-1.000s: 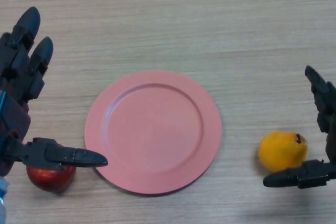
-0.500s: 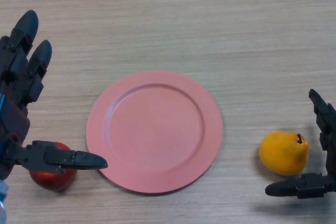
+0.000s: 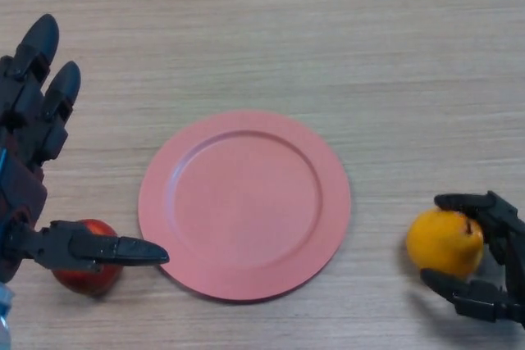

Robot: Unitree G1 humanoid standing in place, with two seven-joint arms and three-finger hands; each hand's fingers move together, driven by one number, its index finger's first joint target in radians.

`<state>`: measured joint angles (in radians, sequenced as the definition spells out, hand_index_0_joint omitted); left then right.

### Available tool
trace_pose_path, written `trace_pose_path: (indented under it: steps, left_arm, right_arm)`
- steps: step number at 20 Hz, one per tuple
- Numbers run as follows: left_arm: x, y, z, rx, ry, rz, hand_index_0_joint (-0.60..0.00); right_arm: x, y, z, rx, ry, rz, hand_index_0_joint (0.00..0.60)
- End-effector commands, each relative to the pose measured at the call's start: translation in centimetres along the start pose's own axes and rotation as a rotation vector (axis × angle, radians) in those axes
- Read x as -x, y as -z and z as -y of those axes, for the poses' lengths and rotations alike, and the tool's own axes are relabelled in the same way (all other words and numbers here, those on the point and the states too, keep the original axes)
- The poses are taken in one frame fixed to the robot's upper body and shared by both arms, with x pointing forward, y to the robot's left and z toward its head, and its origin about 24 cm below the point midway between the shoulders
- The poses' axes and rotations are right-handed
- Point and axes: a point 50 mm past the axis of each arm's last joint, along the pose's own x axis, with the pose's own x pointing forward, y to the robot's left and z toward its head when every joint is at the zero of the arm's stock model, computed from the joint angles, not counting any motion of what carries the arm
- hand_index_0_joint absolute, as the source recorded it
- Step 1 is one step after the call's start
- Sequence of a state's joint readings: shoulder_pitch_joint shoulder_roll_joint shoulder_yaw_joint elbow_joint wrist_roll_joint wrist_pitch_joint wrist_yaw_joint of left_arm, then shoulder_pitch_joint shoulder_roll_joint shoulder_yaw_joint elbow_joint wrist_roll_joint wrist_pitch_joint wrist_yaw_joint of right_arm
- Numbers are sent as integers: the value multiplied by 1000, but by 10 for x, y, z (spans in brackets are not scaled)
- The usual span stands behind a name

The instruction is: Pick up the yellow pear and place it on the plate

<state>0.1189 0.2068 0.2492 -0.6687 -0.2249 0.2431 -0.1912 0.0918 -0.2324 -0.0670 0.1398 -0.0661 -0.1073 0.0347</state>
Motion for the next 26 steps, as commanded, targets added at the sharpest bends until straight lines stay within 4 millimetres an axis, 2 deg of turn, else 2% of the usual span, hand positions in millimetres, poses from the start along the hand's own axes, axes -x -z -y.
trace_pose_path:
  steps: [1, 4, 8, 11, 16, 18, 21, 23, 26]
  left_arm:
    - [2, -29, -7, -68, -51, 193, 0]
    - [2, -29, -9, -64, -56, 177, 0]
    - [3, -28, -11, -77, -74, 169, 0]
    - [6, -30, -7, -92, -35, 200, 0]
    - [9, -32, -6, -85, -7, 195, 0]
    - [9, -33, -6, -81, -7, 201, 0]
    - [9, -34, -7, -85, -3, 202, 0]
    - [9, -34, -8, -95, -2, 209, 0]
    - [9, -34, -8, -96, 1, 201, 0]
  right_arm:
    - [-1, -35, 18, -33, 55, 189, 600]
    - [0, -50, 15, -46, 60, 214, 600]
    - [2, -92, -5, -96, -3, 261, 600]
    - [-6, -115, -37, -128, -79, 297, 600]
    - [-23, -145, -82, -63, -163, 380, 600]
    - [-29, -148, -99, -60, -198, 386, 600]
    - [-42, -140, -122, -25, -212, 315, 600]
    - [-49, -131, -133, 37, -226, 251, 600]
    - [-47, -122, -141, 51, -290, 129, 600]
